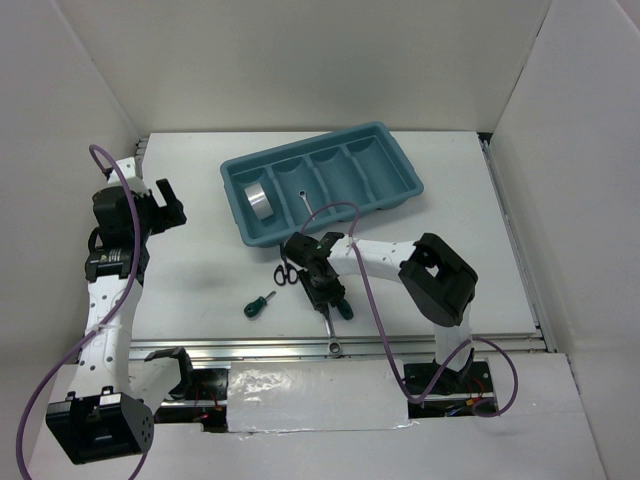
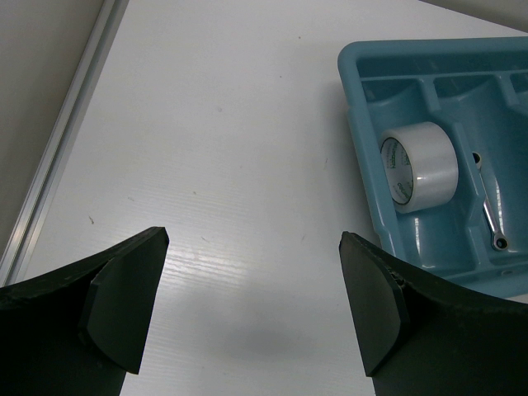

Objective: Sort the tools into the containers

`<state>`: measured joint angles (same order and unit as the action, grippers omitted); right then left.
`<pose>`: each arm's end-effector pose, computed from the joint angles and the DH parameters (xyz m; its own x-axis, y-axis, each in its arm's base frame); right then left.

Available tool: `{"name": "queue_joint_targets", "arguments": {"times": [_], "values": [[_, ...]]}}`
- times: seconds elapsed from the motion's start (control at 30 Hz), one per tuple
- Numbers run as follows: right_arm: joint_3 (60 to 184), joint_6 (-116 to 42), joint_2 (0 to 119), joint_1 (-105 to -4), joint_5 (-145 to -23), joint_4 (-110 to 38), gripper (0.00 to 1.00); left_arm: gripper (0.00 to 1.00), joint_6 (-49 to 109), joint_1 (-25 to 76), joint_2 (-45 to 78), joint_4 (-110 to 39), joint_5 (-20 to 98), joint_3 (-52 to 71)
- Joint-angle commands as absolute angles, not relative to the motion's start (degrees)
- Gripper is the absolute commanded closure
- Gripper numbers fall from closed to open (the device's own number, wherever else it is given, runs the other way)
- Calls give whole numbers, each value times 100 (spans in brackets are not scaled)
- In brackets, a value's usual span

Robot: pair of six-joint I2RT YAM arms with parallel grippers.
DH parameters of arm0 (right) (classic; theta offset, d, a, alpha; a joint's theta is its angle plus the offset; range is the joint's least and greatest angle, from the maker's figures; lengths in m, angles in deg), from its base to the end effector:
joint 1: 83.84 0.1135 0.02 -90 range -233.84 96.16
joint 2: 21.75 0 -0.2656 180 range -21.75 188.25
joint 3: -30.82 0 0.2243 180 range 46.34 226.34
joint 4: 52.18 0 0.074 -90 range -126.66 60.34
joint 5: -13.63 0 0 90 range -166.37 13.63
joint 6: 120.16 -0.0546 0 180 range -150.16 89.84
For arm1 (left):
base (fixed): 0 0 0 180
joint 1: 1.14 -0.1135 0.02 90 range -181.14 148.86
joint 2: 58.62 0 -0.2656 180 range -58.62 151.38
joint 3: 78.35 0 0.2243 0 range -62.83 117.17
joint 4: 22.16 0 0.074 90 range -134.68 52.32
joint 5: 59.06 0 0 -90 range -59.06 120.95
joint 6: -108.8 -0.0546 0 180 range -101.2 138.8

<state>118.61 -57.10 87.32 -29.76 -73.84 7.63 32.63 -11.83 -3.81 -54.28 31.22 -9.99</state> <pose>0.1989 0.2704 0.1561 -0.8814 -0.4452 -0.1578 -0.4551 0.8899 0.0313 0.2034 0.0381 0.3422 -0.2606 -0.2925 -0.9201 -0.2505 0.9409 -0.2281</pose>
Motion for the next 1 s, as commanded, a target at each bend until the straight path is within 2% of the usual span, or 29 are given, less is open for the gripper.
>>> {"name": "queue_joint_targets", "arguments": {"times": [0.0, 0.17, 0.27, 0.3, 0.4, 0.7, 0.97], "values": [[12060, -5688, 8934, -3023, -7373, 790, 55, 1, 3295, -1230, -430, -5192, 3130, -983], [12236, -5653, 9249, -3031, -7592, 895, 60, 1, 3278, -1221, -413, -5183, 3130, -992], [12385, -5601, 9487, -3023, -7732, 1018, 76, 1, 3243, -1221, -413, -5192, 3130, -984], [12455, -5600, 9531, -3040, -7751, 1053, 86, 1, 3234, -1221, -395, -5183, 3138, -983], [12535, -5565, 9523, -3040, -7813, 1141, 100, 1, 3216, -1230, -421, -5201, 3130, -992], [11850, -5451, 7469, -2804, -7998, 747, 100, 1, 3356, -1239, -413, -5130, 3173, -1045], [12358, -5346, 7185, -2803, -7672, 965, 100, 1, 3374, -1247, -333, -5156, 3279, -975]]}}
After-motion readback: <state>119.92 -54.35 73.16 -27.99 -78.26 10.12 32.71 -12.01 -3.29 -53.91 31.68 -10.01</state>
